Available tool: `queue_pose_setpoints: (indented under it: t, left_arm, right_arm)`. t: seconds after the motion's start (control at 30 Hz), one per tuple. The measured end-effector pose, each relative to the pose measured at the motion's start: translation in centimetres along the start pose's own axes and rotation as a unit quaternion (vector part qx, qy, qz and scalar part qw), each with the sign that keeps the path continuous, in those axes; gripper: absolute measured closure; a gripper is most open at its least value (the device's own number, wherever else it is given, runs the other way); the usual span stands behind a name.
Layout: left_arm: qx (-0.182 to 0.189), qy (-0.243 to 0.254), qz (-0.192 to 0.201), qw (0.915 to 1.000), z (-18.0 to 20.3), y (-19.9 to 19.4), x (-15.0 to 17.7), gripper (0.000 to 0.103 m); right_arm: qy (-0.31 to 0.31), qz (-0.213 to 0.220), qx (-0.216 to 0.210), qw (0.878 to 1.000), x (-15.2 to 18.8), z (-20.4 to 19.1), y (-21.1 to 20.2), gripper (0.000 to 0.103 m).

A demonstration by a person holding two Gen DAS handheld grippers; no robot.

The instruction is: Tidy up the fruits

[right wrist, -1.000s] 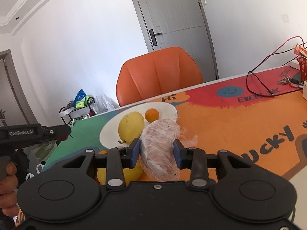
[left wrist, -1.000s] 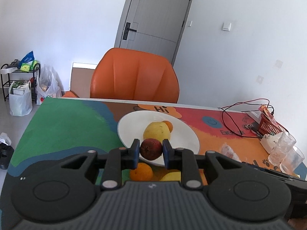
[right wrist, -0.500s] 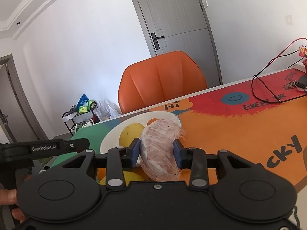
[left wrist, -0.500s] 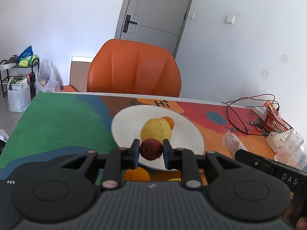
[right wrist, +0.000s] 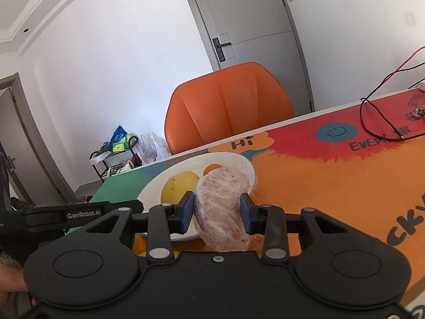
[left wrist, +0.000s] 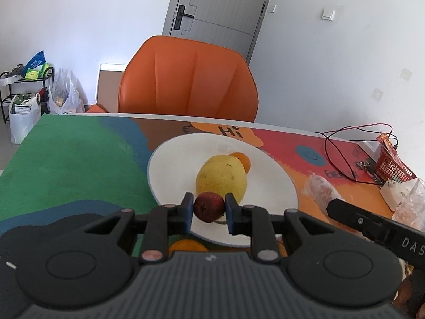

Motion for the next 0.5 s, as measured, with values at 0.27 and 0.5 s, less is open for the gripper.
queue_pose_setpoints:
  t: [0.27,0.5]
  left_arm:
    - [-0.002,-0.01,-0.013,0.9999,-0.6,2.0,-0.2,0.076]
    - [-0.009,-0.021,-0.024,0.9995,-1.4,1.4,0.1,0.064]
  right_arm:
    - [-0.001,-0.009,-0.001,1.0,-0.1,0.0,1.6,0.068]
    - [-0.006,-0.02,-0.004,1.0,0.0,-0.4,2.8,0.103]
Point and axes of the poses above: each gripper's, at about its wrist camera, not at the fingertips, and y roughly the way its jaws point, z to its right, x to its underside, the point moved 10 cm from there along y, roughly the way its jaws point, and after that the axes turned 1 degree about z, right-handed, at the moved point
